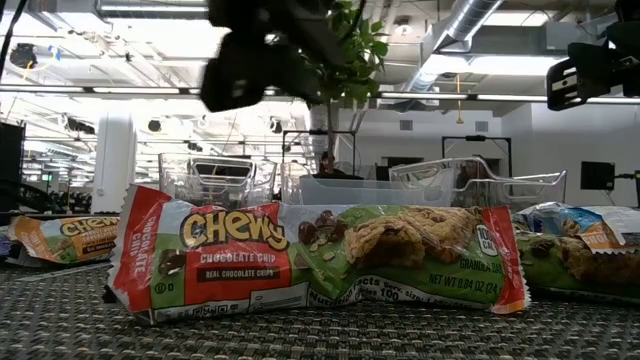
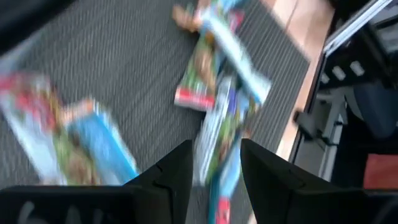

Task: Pick and place Granola Bars by type
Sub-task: Put the orange granola bar into the middle transparent bin

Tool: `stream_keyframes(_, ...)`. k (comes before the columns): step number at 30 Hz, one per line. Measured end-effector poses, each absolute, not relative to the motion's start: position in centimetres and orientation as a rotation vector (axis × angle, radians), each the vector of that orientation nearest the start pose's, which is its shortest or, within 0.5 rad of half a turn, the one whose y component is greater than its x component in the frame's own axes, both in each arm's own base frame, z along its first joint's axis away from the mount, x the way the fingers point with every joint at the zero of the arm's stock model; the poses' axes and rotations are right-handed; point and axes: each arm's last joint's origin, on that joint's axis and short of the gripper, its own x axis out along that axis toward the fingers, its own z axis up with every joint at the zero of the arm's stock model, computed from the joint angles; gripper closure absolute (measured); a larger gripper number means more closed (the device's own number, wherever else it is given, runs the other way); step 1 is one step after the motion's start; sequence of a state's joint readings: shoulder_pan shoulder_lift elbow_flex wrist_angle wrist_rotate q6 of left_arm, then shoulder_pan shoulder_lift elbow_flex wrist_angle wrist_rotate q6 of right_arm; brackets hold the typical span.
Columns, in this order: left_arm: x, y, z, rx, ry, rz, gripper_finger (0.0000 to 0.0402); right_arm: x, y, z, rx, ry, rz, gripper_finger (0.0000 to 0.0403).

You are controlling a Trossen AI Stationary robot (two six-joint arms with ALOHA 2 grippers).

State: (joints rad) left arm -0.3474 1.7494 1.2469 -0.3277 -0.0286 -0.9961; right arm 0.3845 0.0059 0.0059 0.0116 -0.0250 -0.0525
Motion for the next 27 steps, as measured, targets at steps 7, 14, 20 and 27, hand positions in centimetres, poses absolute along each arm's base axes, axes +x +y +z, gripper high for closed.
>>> stream_keyframes(7,32.7,-15.2,22.4,-0.811,1.047,0.178,0.0276,9.0,3.7,16.6,-0.050,-0.022,0.409,0.0270)
stream_keyframes(14,29.9,-16.4,21.6,-0.721,1.194,0.338,0.0276,9.0,3.7,16.6,-0.050,-0.023,0.409,0.0270)
stream_keyframes(20,29.1,-15.9,21.1,-0.608,1.221,0.433,0.0276,9.0,3.7,16.6,-0.050,-0.022,0.409,0.0269)
stream_keyframes(27,29.3,-15.8,20.2,-0.575,1.238,0.445,0.0276,9.0,3.7,16.6,-0.050,-0.023,0.409,0.0270)
